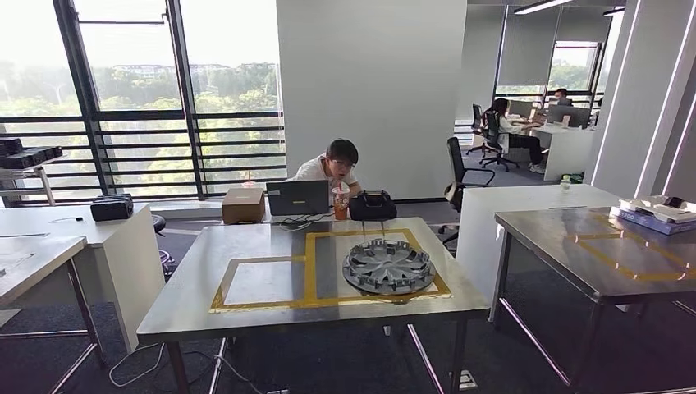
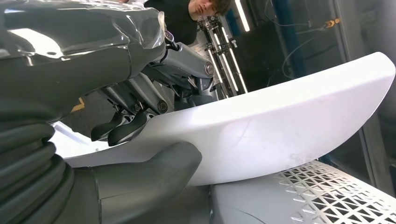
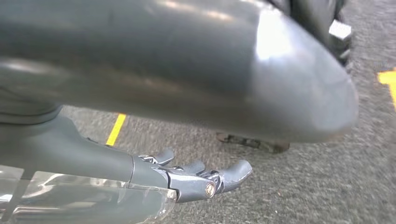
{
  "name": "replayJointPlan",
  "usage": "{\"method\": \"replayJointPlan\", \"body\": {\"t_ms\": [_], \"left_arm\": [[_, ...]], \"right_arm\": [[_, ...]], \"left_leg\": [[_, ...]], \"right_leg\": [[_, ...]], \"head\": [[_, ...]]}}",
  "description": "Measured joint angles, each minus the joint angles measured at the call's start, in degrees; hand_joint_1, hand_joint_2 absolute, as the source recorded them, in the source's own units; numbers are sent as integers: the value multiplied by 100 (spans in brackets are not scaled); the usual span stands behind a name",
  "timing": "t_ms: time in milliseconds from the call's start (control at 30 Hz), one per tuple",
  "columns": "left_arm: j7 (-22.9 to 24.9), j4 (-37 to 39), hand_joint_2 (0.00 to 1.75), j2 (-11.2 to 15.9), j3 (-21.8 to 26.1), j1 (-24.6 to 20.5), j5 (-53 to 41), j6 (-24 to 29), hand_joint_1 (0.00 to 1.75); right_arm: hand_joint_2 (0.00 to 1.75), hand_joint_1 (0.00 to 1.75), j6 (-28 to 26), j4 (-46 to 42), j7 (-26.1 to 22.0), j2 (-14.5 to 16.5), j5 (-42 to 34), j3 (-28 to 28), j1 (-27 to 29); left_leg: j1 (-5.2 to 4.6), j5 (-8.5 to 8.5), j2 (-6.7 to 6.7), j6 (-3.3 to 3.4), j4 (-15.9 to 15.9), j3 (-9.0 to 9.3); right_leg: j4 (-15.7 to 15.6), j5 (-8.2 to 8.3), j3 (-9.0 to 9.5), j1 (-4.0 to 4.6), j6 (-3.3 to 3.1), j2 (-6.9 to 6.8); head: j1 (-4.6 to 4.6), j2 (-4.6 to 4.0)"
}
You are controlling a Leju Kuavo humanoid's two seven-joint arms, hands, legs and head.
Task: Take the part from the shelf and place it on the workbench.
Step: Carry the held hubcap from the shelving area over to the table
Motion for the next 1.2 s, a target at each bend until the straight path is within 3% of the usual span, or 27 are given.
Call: {"method": "replayJointPlan", "body": {"t_ms": [33,67,133,167,233,300,367,433,500,533,567,600,667,700,733,800,900,933,1033,1067,1100,1167,1200], "left_arm": [[1,1,175,1,-1,8,2,1,175],[1,1,175,1,-2,13,4,1,175],[1,1,175,1,-2,16,8,1,175],[1,1,175,1,-1,16,8,2,175],[1,1,175,2,0,14,9,9,175],[-15,2,175,3,2,13,1,16,175],[-49,3,175,4,5,11,-15,16,175],[-78,6,175,9,8,15,-22,15,175],[-90,14,175,15,8,34,-24,14,175],[-90,18,175,17,8,48,-24,14,175],[-91,21,175,20,7,58,-25,14,175],[-91,22,175,23,8,65,-26,14,175],[-92,23,175,28,10,67,-27,14,175],[-93,24,175,30,12,66,-27,14,175],[-98,24,175,32,15,65,-32,14,175],[-113,20,175,39,22,66,-51,10,175],[-172,-4,175,50,42,76,-90,-22,175],[-200,-8,175,54,45,77,-100,-46,175],[-256,11,175,62,36,73,-102,-91,175],[-254,18,175,62,28,70,-90,-85,175],[-239,21,175,61,17,61,-72,-71,175],[-187,23,175,52,-7,25,-33,-30,175],[-161,22,175,49,-15,5,-19,-9,175]], "right_arm": [[0,0,4,1,1,-8,-2,8,11],[0,0,12,1,1,-14,-3,15,21],[0,0,26,1,2,-30,-10,33,36],[0,0,30,2,6,-36,-16,42,37],[0,0,32,4,16,-45,-30,56,29],[0,0,32,4,22,-46,-39,76,13],[0,0,31,4,22,-43,-48,99,12],[0,0,30,4,22,-45,-56,116,13],[0,0,30,4,22,-48,-58,132,11],[0,0,30,4,22,-49,-58,137,14],[0,0,30,4,22,-49,-58,140,17],[0,0,30,4,22,-49,-58,142,18],[0,0,30,8,22,-38,-58,144,14],[0,0,29,11,22,-31,-60,145,7],[0,0,29,14,22,-24,-63,145,-1],[0,0,30,17,22,-13,-69,147,-13],[0,0,28,17,37,9,-118,151,-11],[0,0,19,17,46,15,-163,151,-7],[0,0,-7,17,50,44,-298,150,11],[0,0,-6,17,37,55,-322,150,20],[0,0,-3,17,21,64,-336,150,25],[0,0,0,17,-8,69,-355,150,30],[0,0,1,18,-14,72,-362,150,29]], "left_leg": [[-3,-40,-12,-2,2,37],[-2,-85,-28,-13,6,85],[8,-203,-48,-58,41,195],[-1,-282,-55,-93,81,223],[-22,-424,-58,-157,156,242],[-17,-502,-52,-202,178,253],[12,-594,-39,-259,304,226],[51,-828,-22,-336,862,-62],[90,-1065,-12,-392,1665,-586],[105,-1063,-11,-402,1912,-802],[113,-939,-10,-399,1944,-917],[114,-696,-9,-380,1748,-917],[86,-104,-9,-289,975,-697],[59,69,1,-234,634,-574],[33,135,12,-188,428,-497],[-7,72,22,-135,312,-443],[33,75,10,-79,107,-226],[45,70,12,-60,49,-142],[15,-40,-3,-22,34,-25],[13,-90,-14,-26,36,26],[17,-147,-25,-40,43,92],[22,-300,-36,-92,90,216],[13,-393,-40,-126,134,254]], "right_leg": [[180,16,-178,-6,35,1],[135,133,-242,-14,89,0],[-564,585,-38,-44,217,-4],[-940,774,119,-49,240,-6],[-1340,925,307,-45,164,-4],[-1338,869,332,-30,30,6],[-1344,823,375,-44,-49,14],[-1351,763,442,-60,-112,16],[-1350,692,505,-55,-136,17],[-1350,653,546,-51,-134,20],[-1350,611,599,-47,-130,26],[-1351,565,665,-39,-124,32],[-1363,472,797,-25,-107,43],[-1372,433,841,-14,-91,51],[-1382,402,861,-13,-68,56],[-1423,360,892,-12,-7,55],[-1269,272,851,-8,35,22],[-991,190,689,-6,29,17],[125,-37,-104,-9,51,17],[236,27,-261,-14,93,16],[102,198,-289,-23,153,15],[-667,702,-65,-53,271,3],[-1015,876,75,-61,269,2]], "head": [[3,-1],[8,0],[19,1],[27,0],[24,-1],[10,-1],[1,0],[-10,1],[-22,1],[-27,1],[-29,1],[-33,1],[-35,-1],[-36,-3],[-37,-3],[-40,-3],[-31,0],[-17,0],[5,0],[7,0],[12,1],[22,0],[29,-2]]}}
